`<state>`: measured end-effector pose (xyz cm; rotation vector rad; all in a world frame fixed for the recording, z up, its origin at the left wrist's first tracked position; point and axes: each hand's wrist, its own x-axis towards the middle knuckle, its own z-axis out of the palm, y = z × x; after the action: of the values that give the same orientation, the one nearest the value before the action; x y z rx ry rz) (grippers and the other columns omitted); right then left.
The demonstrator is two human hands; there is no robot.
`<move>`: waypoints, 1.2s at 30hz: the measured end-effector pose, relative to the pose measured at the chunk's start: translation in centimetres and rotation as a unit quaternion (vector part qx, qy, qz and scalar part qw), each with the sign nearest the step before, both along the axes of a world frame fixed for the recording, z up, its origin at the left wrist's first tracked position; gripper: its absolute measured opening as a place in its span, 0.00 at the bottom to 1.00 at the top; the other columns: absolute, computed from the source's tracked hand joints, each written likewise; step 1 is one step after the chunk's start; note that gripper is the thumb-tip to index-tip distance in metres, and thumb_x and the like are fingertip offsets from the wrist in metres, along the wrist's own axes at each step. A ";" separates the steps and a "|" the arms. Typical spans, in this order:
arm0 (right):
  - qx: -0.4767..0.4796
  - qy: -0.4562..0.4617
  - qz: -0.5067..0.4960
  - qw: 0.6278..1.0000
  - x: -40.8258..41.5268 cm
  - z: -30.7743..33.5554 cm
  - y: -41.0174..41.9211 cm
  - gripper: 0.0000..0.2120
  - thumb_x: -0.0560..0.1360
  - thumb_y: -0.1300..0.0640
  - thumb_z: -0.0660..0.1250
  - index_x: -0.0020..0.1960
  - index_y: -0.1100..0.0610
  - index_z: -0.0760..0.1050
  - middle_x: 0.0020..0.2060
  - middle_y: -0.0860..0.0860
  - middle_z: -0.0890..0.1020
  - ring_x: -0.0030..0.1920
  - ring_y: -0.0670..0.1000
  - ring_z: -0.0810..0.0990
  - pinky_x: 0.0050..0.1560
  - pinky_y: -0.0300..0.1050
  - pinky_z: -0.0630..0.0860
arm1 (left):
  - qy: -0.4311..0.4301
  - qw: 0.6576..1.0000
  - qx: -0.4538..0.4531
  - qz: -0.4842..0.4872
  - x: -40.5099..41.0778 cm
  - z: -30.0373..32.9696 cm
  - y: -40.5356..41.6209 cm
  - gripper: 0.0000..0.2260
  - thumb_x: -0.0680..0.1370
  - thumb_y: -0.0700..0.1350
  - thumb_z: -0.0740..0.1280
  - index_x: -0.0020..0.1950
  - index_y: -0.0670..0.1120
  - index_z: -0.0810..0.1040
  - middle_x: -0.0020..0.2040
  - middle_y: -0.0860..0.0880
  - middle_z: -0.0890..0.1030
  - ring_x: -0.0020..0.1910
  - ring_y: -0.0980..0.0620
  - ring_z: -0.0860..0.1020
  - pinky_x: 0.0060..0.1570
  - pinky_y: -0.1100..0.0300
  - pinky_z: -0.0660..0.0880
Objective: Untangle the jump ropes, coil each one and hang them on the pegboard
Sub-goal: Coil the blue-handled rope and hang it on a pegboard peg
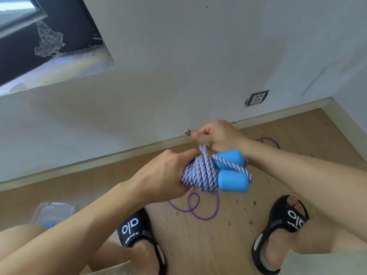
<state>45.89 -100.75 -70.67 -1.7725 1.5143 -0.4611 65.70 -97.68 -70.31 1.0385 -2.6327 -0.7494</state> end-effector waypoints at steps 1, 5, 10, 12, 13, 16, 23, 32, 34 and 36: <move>0.036 -0.033 -0.032 0.998 -0.2 -0.6 0.0 0.26 0.79 0.40 0.63 0.29 0.54 0.64 0.19 0.45 0.65 0.23 0.45 0.63 0.34 0.45 0.65 | 0.058 0.998 0.025 0.023 0.1 0.5 -0.1 0.12 0.68 0.48 0.65 0.50 0.47 0.76 0.34 0.52 0.79 0.31 0.48 0.75 0.30 0.52 0.72; 0.069 -0.057 -0.041 0.995 -0.2 -3.1 1.2 0.21 0.82 0.48 0.61 0.31 0.51 0.65 0.25 0.46 0.71 0.27 0.46 0.69 0.40 0.51 0.73 | 0.162 0.967 0.067 0.186 0.5 1.5 -1.0 0.09 0.69 0.43 0.71 0.49 0.49 0.80 0.37 0.54 0.82 0.33 0.54 0.77 0.34 0.58 0.74; 0.031 -0.048 -0.018 0.998 1.1 -3.2 3.6 0.31 0.83 0.41 0.51 0.26 0.54 0.64 0.20 0.45 0.66 0.23 0.45 0.64 0.33 0.45 0.60 | 0.102 0.913 0.134 0.372 2.8 -1.0 -4.4 0.04 0.72 0.38 0.68 0.41 0.47 0.76 0.29 0.51 0.75 0.27 0.51 0.70 0.27 0.59 0.67; 0.001 -0.022 0.017 1.000 1.2 -2.5 4.4 0.29 0.82 0.39 0.53 0.28 0.55 0.59 0.22 0.45 0.62 0.25 0.46 0.61 0.33 0.47 0.58 | 0.021 0.926 0.125 0.355 3.3 -2.6 -4.6 0.05 0.73 0.38 0.67 0.43 0.48 0.75 0.32 0.52 0.76 0.31 0.50 0.74 0.26 0.60 0.67; -0.010 0.003 0.029 1.000 1.2 -2.0 4.6 0.28 0.82 0.39 0.54 0.29 0.55 0.58 0.23 0.46 0.61 0.26 0.46 0.60 0.32 0.47 0.57 | -0.008 0.927 0.126 0.352 3.5 -3.3 -4.5 0.04 0.74 0.40 0.68 0.43 0.48 0.74 0.33 0.52 0.77 0.32 0.50 0.74 0.28 0.60 0.67; -0.049 0.056 0.058 0.996 1.1 -1.1 4.9 0.28 0.80 0.40 0.59 0.29 0.55 0.58 0.22 0.48 0.62 0.26 0.49 0.62 0.30 0.46 0.56 | -0.077 0.927 0.118 0.346 4.0 -5.1 -4.4 0.04 0.75 0.42 0.67 0.42 0.48 0.73 0.36 0.48 0.78 0.35 0.48 0.75 0.29 0.60 0.66; -0.155 0.123 0.172 0.965 2.8 -0.8 6.5 0.27 0.79 0.37 0.58 0.32 0.57 0.64 0.23 0.52 0.64 0.29 0.54 0.64 0.29 0.45 0.61 | -0.135 0.939 0.109 0.297 2.2 -6.1 -3.4 0.05 0.73 0.42 0.63 0.47 0.44 0.77 0.38 0.47 0.78 0.39 0.43 0.77 0.34 0.59 0.67; -0.072 0.038 0.045 0.996 -1.0 0.5 2.8 0.26 0.80 0.41 0.60 0.31 0.56 0.59 0.23 0.47 0.61 0.26 0.47 0.60 0.30 0.44 0.56 | -0.142 0.950 0.073 0.270 3.8 -5.6 -4.5 0.03 0.74 0.41 0.64 0.45 0.49 0.73 0.38 0.49 0.78 0.39 0.43 0.78 0.35 0.57 0.71; -0.072 0.031 0.042 0.996 -1.5 0.6 2.2 0.27 0.79 0.40 0.61 0.31 0.56 0.59 0.24 0.46 0.60 0.27 0.46 0.59 0.31 0.46 0.56 | -0.154 0.960 0.049 0.230 3.3 -5.4 -4.1 0.04 0.74 0.42 0.64 0.47 0.49 0.73 0.38 0.49 0.78 0.39 0.43 0.78 0.35 0.55 0.74; -0.081 0.033 0.058 0.994 -1.4 0.9 2.0 0.27 0.79 0.39 0.62 0.30 0.56 0.61 0.24 0.47 0.61 0.26 0.47 0.60 0.31 0.46 0.58 | -0.176 0.967 0.029 0.184 2.7 -5.1 -3.5 0.05 0.73 0.43 0.64 0.47 0.50 0.72 0.39 0.50 0.78 0.38 0.43 0.79 0.35 0.53 0.76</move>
<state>44.50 -98.71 -69.76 -2.0084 1.4432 -0.4822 68.37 -101.20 -75.37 1.7582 -2.5756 -0.6048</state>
